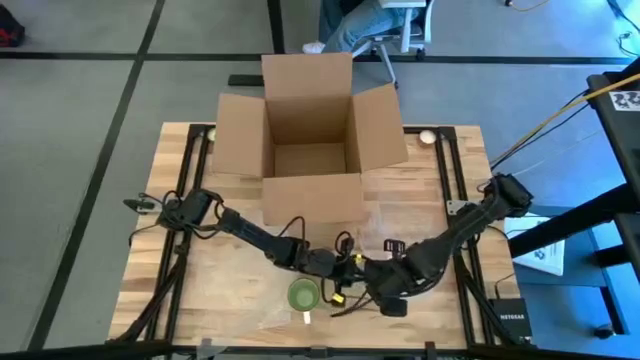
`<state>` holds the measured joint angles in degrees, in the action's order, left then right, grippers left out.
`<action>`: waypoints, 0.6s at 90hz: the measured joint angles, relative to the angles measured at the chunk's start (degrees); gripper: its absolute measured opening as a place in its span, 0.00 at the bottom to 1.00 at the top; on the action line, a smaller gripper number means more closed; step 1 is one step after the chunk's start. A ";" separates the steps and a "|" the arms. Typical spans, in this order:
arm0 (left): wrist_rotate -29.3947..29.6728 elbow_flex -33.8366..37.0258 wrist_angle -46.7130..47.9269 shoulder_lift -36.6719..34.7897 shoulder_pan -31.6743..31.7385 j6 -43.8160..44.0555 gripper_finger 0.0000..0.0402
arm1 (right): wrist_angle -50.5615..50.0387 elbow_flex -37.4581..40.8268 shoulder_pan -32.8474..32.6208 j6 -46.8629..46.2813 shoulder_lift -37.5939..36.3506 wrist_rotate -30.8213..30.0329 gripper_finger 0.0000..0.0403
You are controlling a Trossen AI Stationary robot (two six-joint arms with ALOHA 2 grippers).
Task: Wrap mug
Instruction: Wrap the blue mug with the right transparent bubble wrap
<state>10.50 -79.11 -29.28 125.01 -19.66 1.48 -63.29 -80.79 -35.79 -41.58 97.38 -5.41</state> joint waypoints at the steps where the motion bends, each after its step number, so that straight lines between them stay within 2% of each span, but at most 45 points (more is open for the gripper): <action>1: 0.00 0.00 0.00 0.00 0.00 0.00 0.00 | 0.22 -0.01 -0.01 -0.01 -0.03 -0.43 0.00; 22: -0.12 0.04 0.03 -0.02 -0.02 0.00 0.00 | 8.48 4.93 0.22 0.07 1.64 -4.68 0.00; 43: -0.09 0.02 -0.03 -0.02 0.00 -0.15 0.00 | 17.92 13.13 0.24 -1.84 3.65 -2.14 0.00; 54: -0.09 0.02 -0.13 -0.02 0.00 -0.17 0.00 | 17.66 12.98 0.24 -1.81 3.61 -1.71 0.00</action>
<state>10.41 -79.09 -29.41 124.99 -19.66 1.30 -45.63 -67.81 -35.55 -43.40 100.99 -7.11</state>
